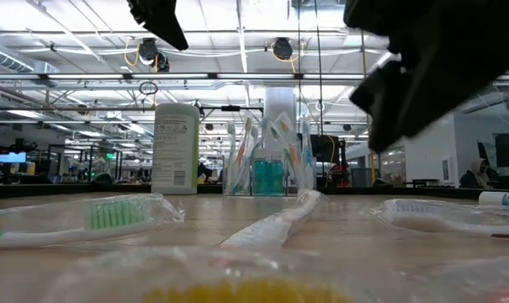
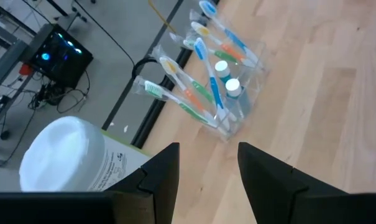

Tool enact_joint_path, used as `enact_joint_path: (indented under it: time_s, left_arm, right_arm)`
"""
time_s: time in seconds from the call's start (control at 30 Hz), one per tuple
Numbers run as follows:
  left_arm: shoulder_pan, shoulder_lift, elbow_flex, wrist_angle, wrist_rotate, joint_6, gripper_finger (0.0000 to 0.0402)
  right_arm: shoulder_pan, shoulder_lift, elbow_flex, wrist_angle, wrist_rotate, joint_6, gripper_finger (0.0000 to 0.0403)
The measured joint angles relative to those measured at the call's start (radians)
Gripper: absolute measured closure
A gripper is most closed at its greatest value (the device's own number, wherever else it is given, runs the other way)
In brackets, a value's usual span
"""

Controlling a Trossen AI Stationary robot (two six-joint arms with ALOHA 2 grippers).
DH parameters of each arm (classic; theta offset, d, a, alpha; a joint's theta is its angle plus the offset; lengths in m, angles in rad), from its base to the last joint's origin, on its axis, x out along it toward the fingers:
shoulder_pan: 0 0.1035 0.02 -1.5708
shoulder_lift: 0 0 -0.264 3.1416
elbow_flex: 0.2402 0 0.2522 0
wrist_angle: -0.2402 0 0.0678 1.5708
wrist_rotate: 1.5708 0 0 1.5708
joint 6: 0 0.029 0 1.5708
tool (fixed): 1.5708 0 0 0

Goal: Pick & Place toothbrushing station
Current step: Put the violet toothbrush into the transparent organizer

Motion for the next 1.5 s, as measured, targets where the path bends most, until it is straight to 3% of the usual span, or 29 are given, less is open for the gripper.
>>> enact_joint_path:
  time_s: [0.27, 0.7, 0.83, 1.07, 1.23, 1.37, 1.5]
  left_arm:
    - [0.0, 0.002, 0.0, -0.002, 0.001, 0.048, 0.0231]
    - [0.024, 0.002, 0.0, -0.002, 0.0, 0.063, 0.0231]
    - [0.023, 0.002, 0.0, -0.002, 0.0, 0.062, 0.0231]
    - [0.023, 0.002, 0.0, -0.002, 0.0, 0.06, 0.0231]
    - [0.023, 0.002, 0.0, 0.0, 0.0, 0.056, 0.0231]
    - [0.023, 0.002, 0.0, 0.0, 0.0, 0.047, 0.0231]
    - [0.023, 0.002, 0.0, 0.0, 0.0, 0.046, 0.0231]
  right_arm:
    - [0.026, 0.104, 0.0, -0.011, 0.023, 0.124, 0.0264]
    - [0.039, 0.11, -0.013, -0.011, -0.104, 0.226, 0.0266]
    - [0.045, 0.127, -0.013, -0.01, -0.1, 0.236, 0.0294]
    - [0.026, 0.115, -0.013, 0.011, -0.102, 0.234, 0.0391]
    - [-0.036, 0.027, -0.016, 0.005, -0.093, 0.125, 0.0393]
    - [-0.101, -0.084, -0.016, 0.008, 0.014, -0.008, 0.04]
    - [-0.175, -0.195, -0.016, 0.05, 0.212, -0.177, 0.0401]
